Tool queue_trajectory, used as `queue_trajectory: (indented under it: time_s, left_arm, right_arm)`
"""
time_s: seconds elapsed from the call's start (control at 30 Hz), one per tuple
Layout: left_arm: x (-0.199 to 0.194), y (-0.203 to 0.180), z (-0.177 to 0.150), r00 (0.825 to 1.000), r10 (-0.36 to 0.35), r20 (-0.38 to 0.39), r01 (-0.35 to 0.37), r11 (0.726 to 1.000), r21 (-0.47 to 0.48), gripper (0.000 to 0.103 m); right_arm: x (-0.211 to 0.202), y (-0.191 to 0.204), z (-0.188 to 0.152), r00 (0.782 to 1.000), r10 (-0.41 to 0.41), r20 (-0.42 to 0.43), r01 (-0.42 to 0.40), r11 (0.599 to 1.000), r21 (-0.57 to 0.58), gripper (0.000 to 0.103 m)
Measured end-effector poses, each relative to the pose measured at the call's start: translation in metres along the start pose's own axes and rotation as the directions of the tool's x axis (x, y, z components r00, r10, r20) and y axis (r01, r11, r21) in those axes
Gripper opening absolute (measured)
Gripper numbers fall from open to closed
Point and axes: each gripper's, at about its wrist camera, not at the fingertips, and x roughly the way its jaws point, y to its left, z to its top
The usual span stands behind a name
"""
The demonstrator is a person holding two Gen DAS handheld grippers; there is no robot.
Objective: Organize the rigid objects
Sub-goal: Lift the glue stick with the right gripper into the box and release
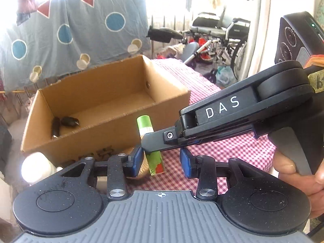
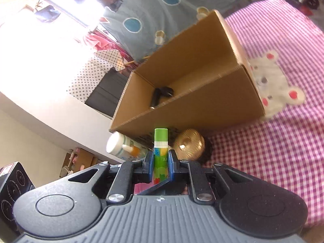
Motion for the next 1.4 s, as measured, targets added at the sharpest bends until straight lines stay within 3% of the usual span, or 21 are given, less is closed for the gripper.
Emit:
queue_trajectory:
  time_s: [0.23, 0.4, 0.53, 0.67, 0.87, 1.0, 1.13, 1.4]
  left_arm:
    - [-0.002, 0.054, 0.050, 0.998, 0.059, -0.010, -0.059, 0.997, -0.058, 0.038]
    - [0.032, 0.106, 0.069, 0.988, 0.038, -0.152, -0.059, 0.988, -0.140, 0.038]
    - [0.065, 0.143, 0.064, 0.958, -0.014, -0.287, -0.051, 0.974, -0.219, 0.038]
    - [0.089, 0.159, 0.056, 0.924, -0.021, -0.383, -0.072, 0.971, -0.230, 0.038]
    - [0.102, 0.174, 0.049, 0.885, -0.004, -0.466, -0.124, 0.962, -0.244, 0.040]
    - [0.093, 0.178, 0.051, 0.897, 0.004, -0.443, -0.129, 0.958, -0.254, 0.049]
    - [0.079, 0.174, 0.055, 0.915, 0.026, -0.403, -0.131, 0.963, -0.235, 0.052]
    - [0.031, 0.165, 0.069, 0.963, 0.039, -0.268, -0.106, 0.965, -0.239, 0.056]
  right_arm:
    - [0.041, 0.045, 0.064, 0.997, 0.075, -0.030, -0.077, 0.993, -0.092, 0.017]
    - [0.104, 0.044, 0.103, 0.986, 0.077, -0.151, -0.084, 0.995, -0.046, 0.017]
    - [0.152, 0.023, 0.115, 0.958, 0.087, -0.272, -0.075, 0.996, 0.057, 0.017]
    - [0.192, 0.004, 0.114, 0.924, 0.080, -0.374, -0.030, 0.990, 0.137, 0.017]
    - [0.230, -0.012, 0.112, 0.874, 0.101, -0.475, 0.015, 0.972, 0.235, 0.018]
    - [0.241, -0.019, 0.114, 0.869, 0.127, -0.478, 0.021, 0.956, 0.293, 0.023]
    - [0.234, -0.021, 0.112, 0.881, 0.131, -0.454, 0.017, 0.951, 0.307, 0.042]
    - [0.187, -0.015, 0.112, 0.922, 0.170, -0.349, -0.056, 0.948, 0.314, 0.043]
